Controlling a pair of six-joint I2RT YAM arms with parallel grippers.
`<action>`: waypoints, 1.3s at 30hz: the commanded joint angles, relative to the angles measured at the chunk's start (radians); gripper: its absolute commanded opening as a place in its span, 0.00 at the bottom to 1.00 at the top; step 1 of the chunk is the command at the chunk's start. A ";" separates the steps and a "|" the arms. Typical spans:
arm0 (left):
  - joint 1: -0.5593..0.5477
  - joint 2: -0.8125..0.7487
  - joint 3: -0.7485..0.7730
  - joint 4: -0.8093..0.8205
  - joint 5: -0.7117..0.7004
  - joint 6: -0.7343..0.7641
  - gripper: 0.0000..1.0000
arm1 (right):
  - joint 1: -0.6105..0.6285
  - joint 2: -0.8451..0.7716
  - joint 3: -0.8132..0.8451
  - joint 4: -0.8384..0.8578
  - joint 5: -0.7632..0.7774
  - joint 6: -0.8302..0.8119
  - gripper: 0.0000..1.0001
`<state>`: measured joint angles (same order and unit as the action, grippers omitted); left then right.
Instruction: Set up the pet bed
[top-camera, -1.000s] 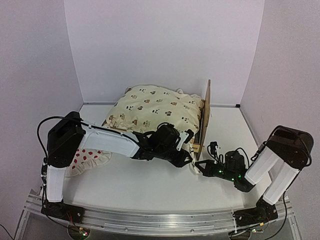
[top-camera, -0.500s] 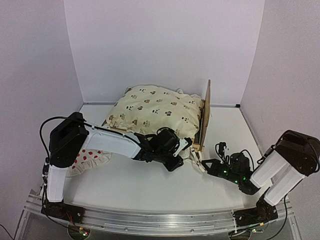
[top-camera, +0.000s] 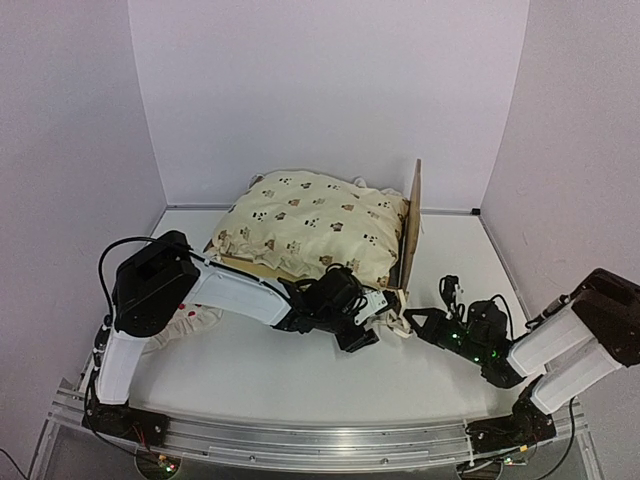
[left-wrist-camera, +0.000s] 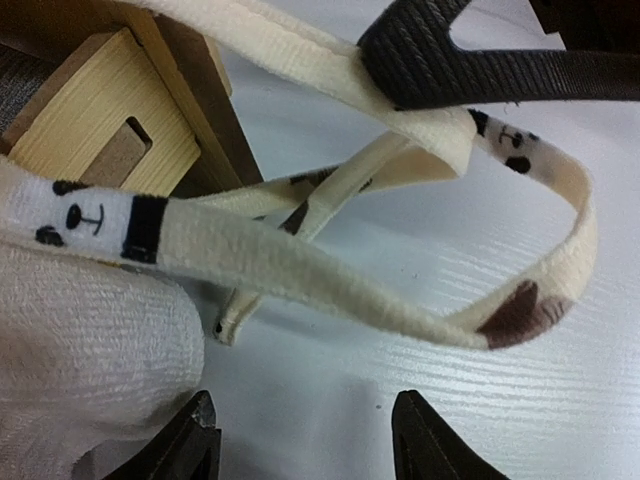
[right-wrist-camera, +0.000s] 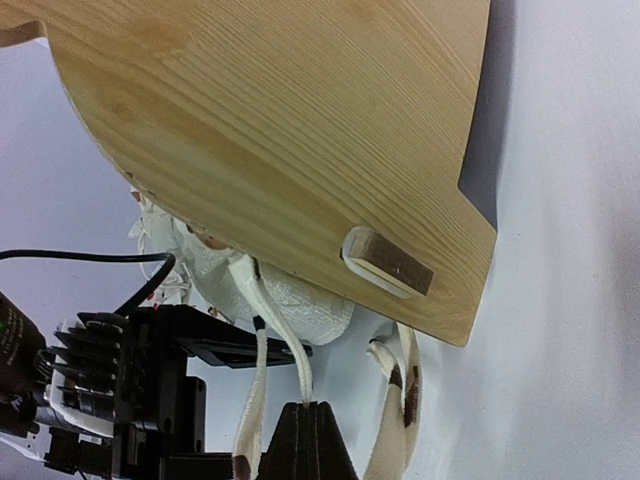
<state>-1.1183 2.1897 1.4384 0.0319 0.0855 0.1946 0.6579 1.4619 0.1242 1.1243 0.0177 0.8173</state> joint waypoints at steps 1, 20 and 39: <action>-0.003 0.032 0.041 0.101 0.020 0.072 0.65 | 0.005 -0.024 0.024 -0.011 -0.010 0.034 0.00; -0.004 0.123 0.048 0.316 -0.027 0.038 0.62 | 0.005 -0.093 0.050 -0.037 -0.053 0.168 0.00; -0.005 0.157 0.048 0.418 0.063 -0.016 0.27 | 0.005 -0.132 0.061 -0.091 -0.048 0.168 0.00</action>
<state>-1.1184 2.3447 1.4776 0.3807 0.1150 0.1994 0.6579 1.3495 0.1555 1.0260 -0.0272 0.9787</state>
